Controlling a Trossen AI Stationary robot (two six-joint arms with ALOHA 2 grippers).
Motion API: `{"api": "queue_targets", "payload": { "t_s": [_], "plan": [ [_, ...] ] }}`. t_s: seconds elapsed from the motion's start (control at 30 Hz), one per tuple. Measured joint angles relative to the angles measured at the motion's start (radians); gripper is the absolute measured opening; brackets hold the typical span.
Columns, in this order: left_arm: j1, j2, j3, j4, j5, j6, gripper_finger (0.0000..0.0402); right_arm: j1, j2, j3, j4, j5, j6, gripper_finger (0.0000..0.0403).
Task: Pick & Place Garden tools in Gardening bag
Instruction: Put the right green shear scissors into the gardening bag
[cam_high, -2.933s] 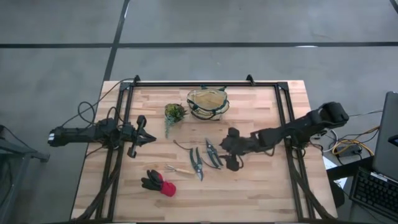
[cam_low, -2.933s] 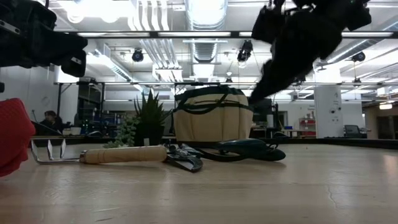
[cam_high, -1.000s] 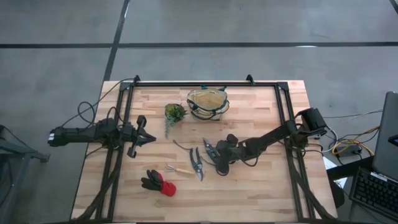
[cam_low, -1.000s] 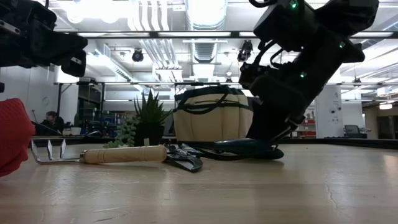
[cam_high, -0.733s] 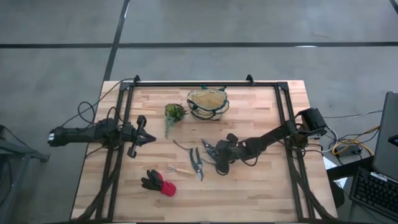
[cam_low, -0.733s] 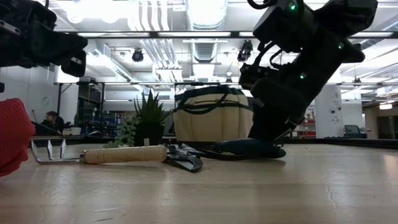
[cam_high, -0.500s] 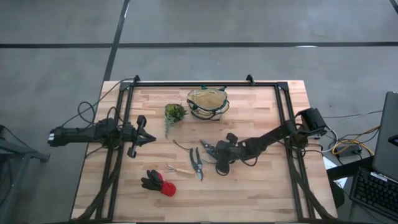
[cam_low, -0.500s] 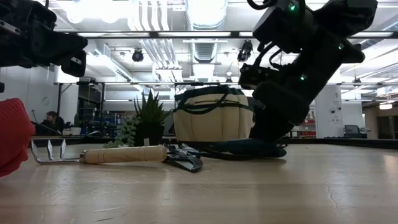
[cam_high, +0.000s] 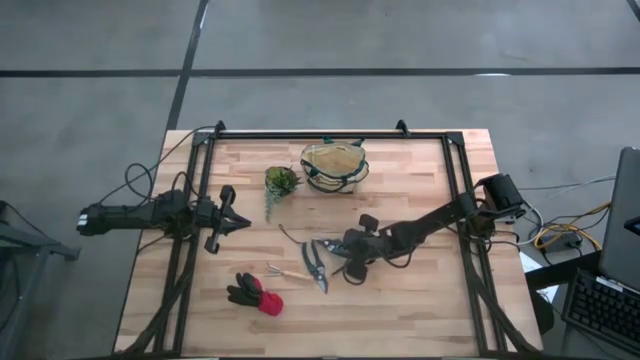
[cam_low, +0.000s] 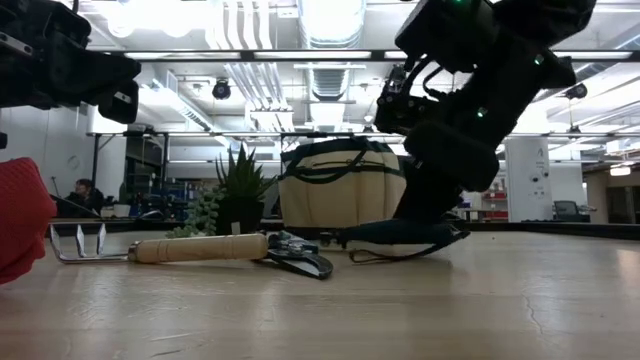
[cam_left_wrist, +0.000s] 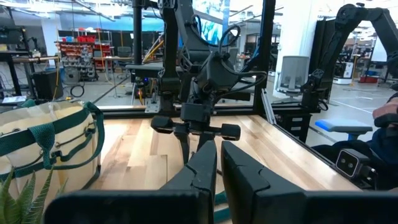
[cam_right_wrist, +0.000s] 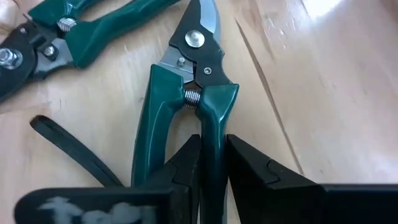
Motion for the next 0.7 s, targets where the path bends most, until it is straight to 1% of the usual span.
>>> {"api": "queue_targets", "payload": {
  "t_s": [0.2,0.43,0.53,0.7],
  "plan": [
    [0.000,0.000,0.000,0.000,0.000,0.000,0.0028,0.000,0.000,0.080,-0.093,0.003,-0.069,0.0054],
    [0.000,0.000,0.000,0.000,0.000,0.000,0.0028,-0.001,-0.001,0.244,-0.271,0.040,-0.159,0.0056],
    [0.000,0.000,0.000,0.000,0.000,0.000,0.0028,0.000,-0.001,0.315,-0.377,0.115,-0.195,0.0056],
    [0.000,0.000,0.000,0.000,0.000,0.000,0.0028,-0.002,-0.005,0.447,-0.627,0.290,-0.220,0.0056]
  ]
}}
